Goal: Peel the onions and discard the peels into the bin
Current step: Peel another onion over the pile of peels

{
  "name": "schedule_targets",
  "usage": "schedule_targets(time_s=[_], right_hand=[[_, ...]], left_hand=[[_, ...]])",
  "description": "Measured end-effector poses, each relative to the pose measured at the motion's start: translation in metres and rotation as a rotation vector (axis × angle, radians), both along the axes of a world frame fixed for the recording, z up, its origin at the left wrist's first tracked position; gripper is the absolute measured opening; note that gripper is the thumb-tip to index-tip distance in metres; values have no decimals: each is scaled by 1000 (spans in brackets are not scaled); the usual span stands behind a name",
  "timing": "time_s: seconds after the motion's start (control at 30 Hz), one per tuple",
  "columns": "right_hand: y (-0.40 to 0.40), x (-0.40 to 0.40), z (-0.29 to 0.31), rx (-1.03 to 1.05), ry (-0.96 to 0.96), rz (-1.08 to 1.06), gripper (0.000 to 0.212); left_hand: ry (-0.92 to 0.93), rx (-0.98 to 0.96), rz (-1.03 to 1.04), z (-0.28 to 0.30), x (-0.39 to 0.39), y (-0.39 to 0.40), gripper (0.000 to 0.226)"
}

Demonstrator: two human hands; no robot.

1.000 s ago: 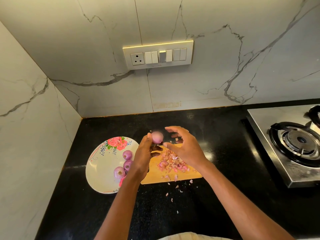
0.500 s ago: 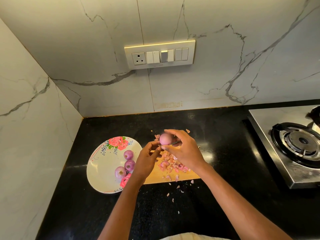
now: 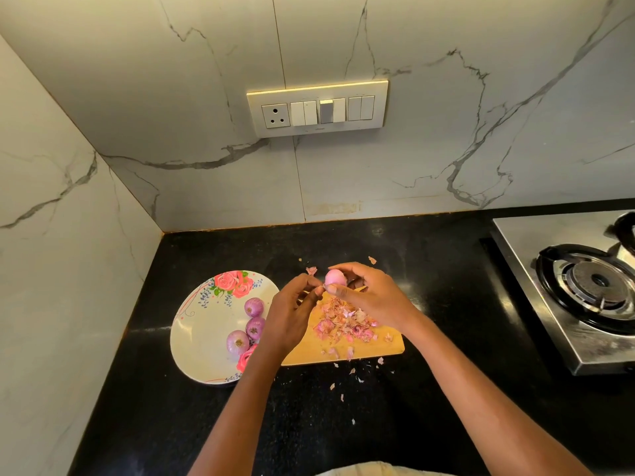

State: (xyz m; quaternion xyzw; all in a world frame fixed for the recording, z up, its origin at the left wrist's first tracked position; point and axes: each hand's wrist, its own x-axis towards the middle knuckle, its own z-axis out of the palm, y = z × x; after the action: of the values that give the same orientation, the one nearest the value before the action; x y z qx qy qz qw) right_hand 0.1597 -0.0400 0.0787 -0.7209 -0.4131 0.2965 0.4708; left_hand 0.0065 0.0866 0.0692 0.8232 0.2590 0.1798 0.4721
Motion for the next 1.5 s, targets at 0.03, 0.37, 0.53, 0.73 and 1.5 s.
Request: schedule_targets(time_s=[0.03,0.37,0.53,0.73,1.5], right_hand=[[-1,2,-1,-13,7,8,37],[-8,10,-10,-62,-46,3,49],[-7,13,-14,-86,-134,20,52],[-6,11,-11,-36,-166,5,50],[-20,13,-35,-28,-87,-123,42]], left_hand=[[15,25,-11,1,1,1,12],[222,369,-71,6,7,2,25],[261,556,-177,12,8,2,31],[149,402,17,5,15,-6,19],[262,-283,264,-6,51,-33,20]])
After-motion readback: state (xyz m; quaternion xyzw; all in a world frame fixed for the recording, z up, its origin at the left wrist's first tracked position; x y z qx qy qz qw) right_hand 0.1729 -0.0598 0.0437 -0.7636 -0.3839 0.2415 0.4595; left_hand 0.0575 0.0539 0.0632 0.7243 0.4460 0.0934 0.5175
